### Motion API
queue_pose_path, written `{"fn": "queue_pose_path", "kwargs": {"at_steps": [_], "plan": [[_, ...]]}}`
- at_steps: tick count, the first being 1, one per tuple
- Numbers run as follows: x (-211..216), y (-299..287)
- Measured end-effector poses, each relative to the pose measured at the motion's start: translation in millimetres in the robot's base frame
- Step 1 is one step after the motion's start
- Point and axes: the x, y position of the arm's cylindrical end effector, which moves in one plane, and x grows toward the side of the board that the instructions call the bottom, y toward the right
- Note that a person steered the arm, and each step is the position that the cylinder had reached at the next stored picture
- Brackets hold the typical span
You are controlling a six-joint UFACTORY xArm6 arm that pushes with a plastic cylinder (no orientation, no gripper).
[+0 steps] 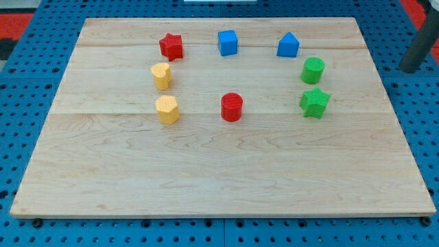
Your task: Push the green star towards bottom left of green circle
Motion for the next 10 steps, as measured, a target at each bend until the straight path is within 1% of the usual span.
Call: {"fn": "queue_pose_path", "kwargs": {"at_steps": [1,3,4,5,6,7,8,10], "plan": [[0.9,0.1],[25.4,0.1],[76.9,-0.1],[130.3,-30.2],[150.7,-130.9],[146.2,-171.0],[120.8,-163.1],[83.9,-174.8]]}}
